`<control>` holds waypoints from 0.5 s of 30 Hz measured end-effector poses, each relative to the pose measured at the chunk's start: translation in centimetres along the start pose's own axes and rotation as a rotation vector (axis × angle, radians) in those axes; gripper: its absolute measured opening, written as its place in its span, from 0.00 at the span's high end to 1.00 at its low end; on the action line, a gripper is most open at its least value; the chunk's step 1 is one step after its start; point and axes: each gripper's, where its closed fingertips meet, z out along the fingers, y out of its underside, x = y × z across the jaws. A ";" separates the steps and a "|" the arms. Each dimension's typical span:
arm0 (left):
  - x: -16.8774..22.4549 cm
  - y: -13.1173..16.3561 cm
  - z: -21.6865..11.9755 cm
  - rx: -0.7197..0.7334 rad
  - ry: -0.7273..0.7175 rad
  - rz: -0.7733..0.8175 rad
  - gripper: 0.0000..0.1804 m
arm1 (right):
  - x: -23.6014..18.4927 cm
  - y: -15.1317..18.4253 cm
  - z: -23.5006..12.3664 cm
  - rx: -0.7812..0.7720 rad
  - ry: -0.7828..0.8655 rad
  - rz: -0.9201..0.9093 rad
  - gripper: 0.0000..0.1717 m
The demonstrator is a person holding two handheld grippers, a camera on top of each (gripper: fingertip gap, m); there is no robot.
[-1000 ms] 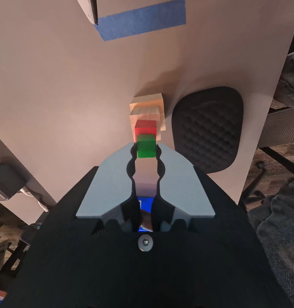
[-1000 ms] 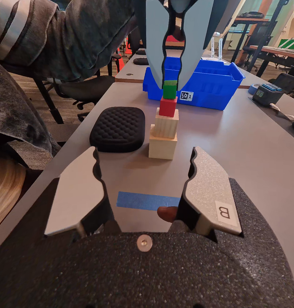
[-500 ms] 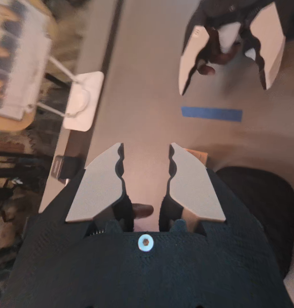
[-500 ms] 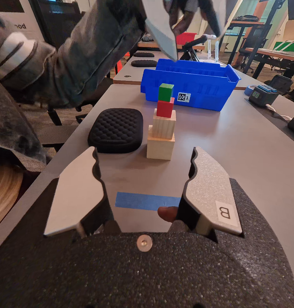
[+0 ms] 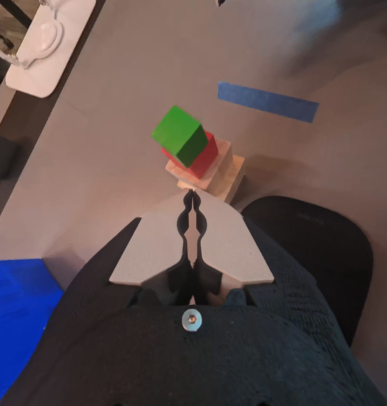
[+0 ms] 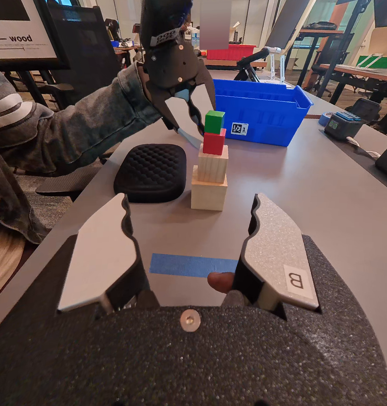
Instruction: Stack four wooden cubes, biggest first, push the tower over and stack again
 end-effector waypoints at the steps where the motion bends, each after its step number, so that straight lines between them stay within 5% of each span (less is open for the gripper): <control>1: 0.1 -0.5 0.2 0.009 0.003 0.009 1.00 | 0.0 -0.1 -0.1 0.002 0.002 -0.001 0.39; 12: 0.1 -5.0 1.9 0.079 0.007 0.067 0.98 | 0.3 -0.4 -0.5 0.012 0.015 -0.004 0.39; 15: -0.1 -5.2 0.6 0.102 0.004 0.082 0.90 | 0.4 -0.4 -0.6 0.016 0.016 0.001 0.39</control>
